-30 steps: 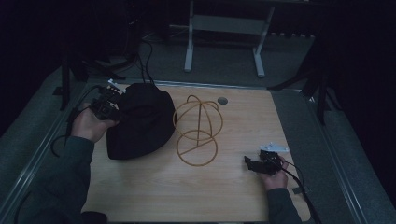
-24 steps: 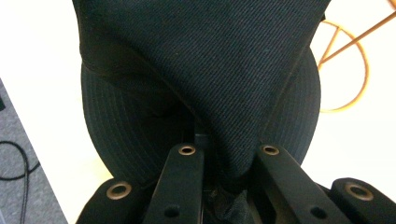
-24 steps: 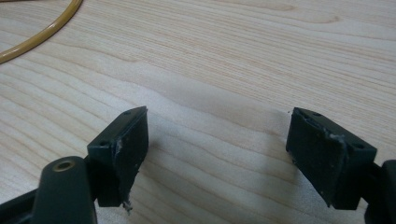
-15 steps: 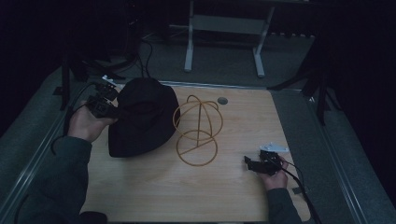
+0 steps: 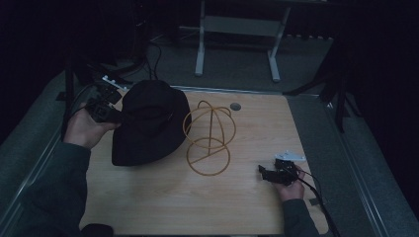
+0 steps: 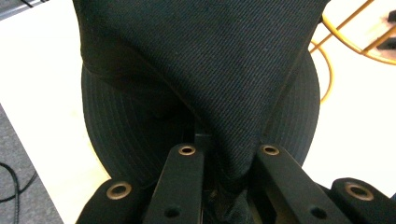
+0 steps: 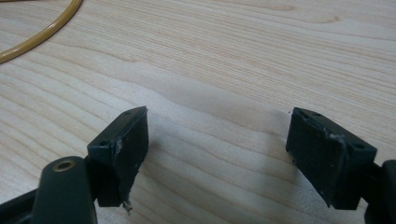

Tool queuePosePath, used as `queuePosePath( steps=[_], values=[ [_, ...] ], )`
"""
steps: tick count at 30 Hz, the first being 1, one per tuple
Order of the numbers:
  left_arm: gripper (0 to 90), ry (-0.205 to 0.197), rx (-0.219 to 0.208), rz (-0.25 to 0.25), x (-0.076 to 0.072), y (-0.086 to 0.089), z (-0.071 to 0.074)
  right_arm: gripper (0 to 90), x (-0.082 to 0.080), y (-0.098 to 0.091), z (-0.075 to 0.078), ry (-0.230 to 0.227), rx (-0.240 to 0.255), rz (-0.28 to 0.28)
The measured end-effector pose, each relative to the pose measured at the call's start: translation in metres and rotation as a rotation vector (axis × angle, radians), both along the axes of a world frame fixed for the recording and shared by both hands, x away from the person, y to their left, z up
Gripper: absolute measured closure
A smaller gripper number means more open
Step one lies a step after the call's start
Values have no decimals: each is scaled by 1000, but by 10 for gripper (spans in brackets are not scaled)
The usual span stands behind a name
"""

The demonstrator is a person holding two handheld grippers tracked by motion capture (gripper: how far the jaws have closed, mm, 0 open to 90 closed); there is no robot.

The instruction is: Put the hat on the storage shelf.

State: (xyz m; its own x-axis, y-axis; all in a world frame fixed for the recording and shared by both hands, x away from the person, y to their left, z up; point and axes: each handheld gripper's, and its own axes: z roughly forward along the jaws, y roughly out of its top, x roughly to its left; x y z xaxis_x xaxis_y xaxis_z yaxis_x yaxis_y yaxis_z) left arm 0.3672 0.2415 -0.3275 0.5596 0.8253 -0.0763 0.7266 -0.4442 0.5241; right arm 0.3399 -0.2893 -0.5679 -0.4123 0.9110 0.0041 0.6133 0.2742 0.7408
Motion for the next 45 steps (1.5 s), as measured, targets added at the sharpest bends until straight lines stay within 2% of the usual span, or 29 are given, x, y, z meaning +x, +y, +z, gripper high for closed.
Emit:
queuePosePath(
  steps=[12,28,38,45],
  values=[
    [865,-5,17,-32,0,1,15,209,0,0,0,0,0,0],
    [866,-46,-26,-31,-2,14,37,208,0,0,0,0,0,0],
    [866,-66,-44,-42,-3,18,43,209,0,0,0,0,0,0],
    [866,-80,-38,-30,-5,23,50,209,0,0,0,0,-1,0]
  ],
)
